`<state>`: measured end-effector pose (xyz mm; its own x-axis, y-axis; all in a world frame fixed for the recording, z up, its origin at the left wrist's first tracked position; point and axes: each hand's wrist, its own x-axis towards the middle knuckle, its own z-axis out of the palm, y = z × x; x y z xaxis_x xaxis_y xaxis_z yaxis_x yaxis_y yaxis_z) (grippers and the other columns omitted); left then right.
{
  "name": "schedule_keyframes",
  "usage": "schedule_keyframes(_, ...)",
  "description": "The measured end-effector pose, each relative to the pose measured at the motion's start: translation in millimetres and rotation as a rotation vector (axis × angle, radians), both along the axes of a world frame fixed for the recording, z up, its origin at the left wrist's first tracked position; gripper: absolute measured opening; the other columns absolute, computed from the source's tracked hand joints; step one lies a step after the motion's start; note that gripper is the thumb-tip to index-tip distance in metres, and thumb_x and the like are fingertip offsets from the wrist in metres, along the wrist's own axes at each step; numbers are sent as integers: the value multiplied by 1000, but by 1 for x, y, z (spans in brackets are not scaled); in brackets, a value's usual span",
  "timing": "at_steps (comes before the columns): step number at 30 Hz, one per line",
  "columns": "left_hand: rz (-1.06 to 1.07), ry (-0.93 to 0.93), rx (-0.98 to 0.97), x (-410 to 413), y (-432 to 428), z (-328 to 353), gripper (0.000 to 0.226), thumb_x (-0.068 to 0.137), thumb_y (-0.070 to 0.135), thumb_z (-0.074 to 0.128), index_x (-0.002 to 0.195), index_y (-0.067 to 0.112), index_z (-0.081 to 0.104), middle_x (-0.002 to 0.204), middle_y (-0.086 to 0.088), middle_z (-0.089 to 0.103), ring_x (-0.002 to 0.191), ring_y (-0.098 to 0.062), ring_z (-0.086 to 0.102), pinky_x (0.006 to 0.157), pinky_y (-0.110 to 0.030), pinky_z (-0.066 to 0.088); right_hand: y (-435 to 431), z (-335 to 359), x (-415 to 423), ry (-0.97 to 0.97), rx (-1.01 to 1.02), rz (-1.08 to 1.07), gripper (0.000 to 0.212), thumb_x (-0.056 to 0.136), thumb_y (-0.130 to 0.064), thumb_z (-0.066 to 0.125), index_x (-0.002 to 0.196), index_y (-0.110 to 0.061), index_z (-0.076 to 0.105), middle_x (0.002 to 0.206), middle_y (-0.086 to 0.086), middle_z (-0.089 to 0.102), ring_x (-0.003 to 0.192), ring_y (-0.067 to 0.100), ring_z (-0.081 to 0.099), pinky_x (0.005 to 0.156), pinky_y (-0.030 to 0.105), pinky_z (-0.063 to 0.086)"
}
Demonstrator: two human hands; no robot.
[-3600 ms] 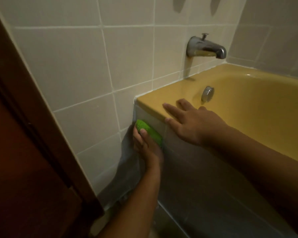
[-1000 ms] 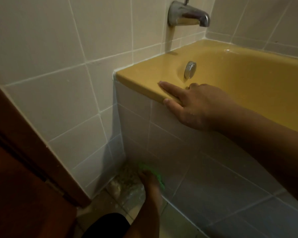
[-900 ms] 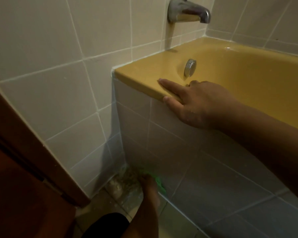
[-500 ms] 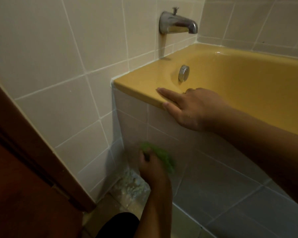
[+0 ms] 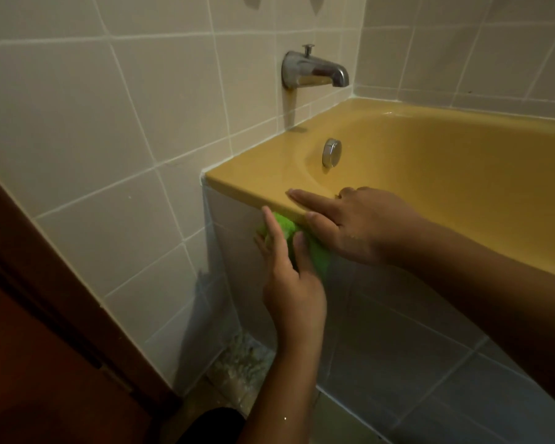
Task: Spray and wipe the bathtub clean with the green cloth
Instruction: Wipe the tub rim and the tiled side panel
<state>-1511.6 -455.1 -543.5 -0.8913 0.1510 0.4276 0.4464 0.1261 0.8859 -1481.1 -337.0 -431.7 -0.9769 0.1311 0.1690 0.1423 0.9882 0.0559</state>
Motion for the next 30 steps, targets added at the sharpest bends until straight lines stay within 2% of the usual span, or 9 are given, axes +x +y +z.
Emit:
schedule_keyframes(4,24,-10,-133,-3,2,-44,68,99,66,28,161,47,7,171,4,22,149,-7,32,103,-13,29,1,-4,-4,12,58,9,59,99,-67,4,157,-59,0,110,18,59,95,31,58,74,39,44)
schedule_keyframes(7,-30,-132,-100,-4,3,-84,69,102,59,31,165,33,15,172,6,16,158,-8,13,105,6,8,2,-6,-7,12,82,8,57,100,-67,7,156,-60,-1,114,19,59,100,36,60,74,40,44)
schedule_keyframes(13,-33,-370,-27,-4,9,-172,66,101,43,38,159,26,11,167,2,16,157,-23,23,127,-35,22,1,-6,-8,34,86,-2,56,102,-67,8,157,-60,1,112,18,60,97,35,59,74,41,46)
schedule_keyframes(16,-112,-817,183,-13,14,-238,105,79,81,58,163,37,13,172,1,15,155,-20,27,128,-45,22,2,-8,-9,34,85,-4,56,102,-68,8,157,-60,1,110,18,59,93,33,57,73,40,45)
schedule_keyframes(18,-142,-1088,214,-11,10,-249,125,67,98,52,166,33,12,172,1,18,155,-20,28,127,-46,23,4,-7,-10,37,85,-9,56,101,-69,7,157,-59,1,106,17,60,92,34,59,75,41,50)
schedule_keyframes(20,-157,-1185,107,-1,1,-227,77,101,70,36,164,31,15,165,-3,33,148,-29,38,117,-46,35,2,-7,-10,40,76,-20,57,101,-69,8,157,-59,3,99,16,60,87,32,60,76,43,54)
schedule_keyframes(23,-45,-1328,190,1,1,-225,27,113,41,33,140,39,35,115,-11,62,95,-32,62,77,-45,56,3,-8,-11,50,94,-38,57,101,-69,9,157,-58,6,94,13,61,86,34,60,75,44,54)
schedule_keyframes(27,35,-1229,448,10,21,-225,42,109,27,44,145,50,43,141,-15,58,119,-45,61,101,-62,49,4,-9,-9,50,97,-41,57,102,-68,11,158,-57,8,98,16,63,90,36,61,78,45,54)
schedule_keyframes(30,79,-964,402,18,27,-174,62,101,15,51,155,43,39,153,-3,52,128,-34,59,107,-59,50,7,-5,3,18,102,-39,56,102,-67,10,157,-59,7,105,19,64,93,38,61,72,41,46)
